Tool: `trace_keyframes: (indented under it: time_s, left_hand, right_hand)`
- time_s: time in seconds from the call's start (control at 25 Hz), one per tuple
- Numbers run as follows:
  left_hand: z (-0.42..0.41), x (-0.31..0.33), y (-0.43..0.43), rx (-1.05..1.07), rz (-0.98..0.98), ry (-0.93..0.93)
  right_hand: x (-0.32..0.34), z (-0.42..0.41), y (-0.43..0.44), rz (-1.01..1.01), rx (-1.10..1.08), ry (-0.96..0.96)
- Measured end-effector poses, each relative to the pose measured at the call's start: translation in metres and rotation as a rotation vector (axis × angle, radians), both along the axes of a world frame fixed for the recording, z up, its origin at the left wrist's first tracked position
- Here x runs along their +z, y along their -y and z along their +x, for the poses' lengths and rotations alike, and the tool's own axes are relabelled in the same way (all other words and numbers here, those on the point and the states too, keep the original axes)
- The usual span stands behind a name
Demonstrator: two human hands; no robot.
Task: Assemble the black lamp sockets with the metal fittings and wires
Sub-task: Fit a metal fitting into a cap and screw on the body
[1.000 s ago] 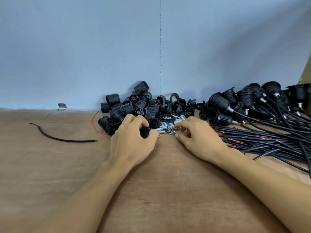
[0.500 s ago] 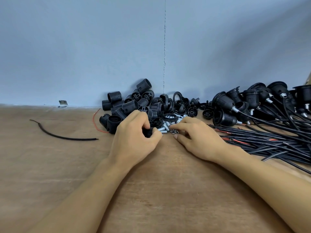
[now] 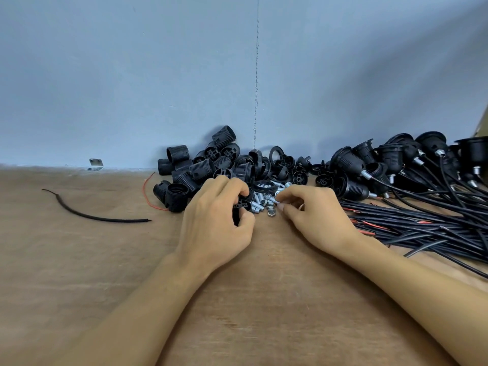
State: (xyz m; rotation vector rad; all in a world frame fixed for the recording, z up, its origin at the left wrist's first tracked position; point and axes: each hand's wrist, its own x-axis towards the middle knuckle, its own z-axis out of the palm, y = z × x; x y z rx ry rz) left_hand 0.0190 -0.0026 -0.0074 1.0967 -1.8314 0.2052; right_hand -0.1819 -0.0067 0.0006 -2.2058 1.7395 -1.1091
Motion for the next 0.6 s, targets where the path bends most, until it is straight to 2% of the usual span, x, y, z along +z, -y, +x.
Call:
trace_keyframes:
  time_s: [0.2, 0.36, 0.6]
  left_hand:
    - [-0.003, -0.002, 0.000, -0.001, 0.147, 0.059]
    - [0.004, 0.001, 0.005, 0.004, 0.126, -0.106]
    - [0.012, -0.005, 0.014, 0.094, 0.223, -0.120]
  right_hand:
    - [0.002, 0.004, -0.002, 0.053, -0.021, 0.255]
    - [0.004, 0.002, -0.004, 0.087, -0.014, 0.299]
    - [0.005, 0.006, -0.006, 0.113, 0.004, 0.304]
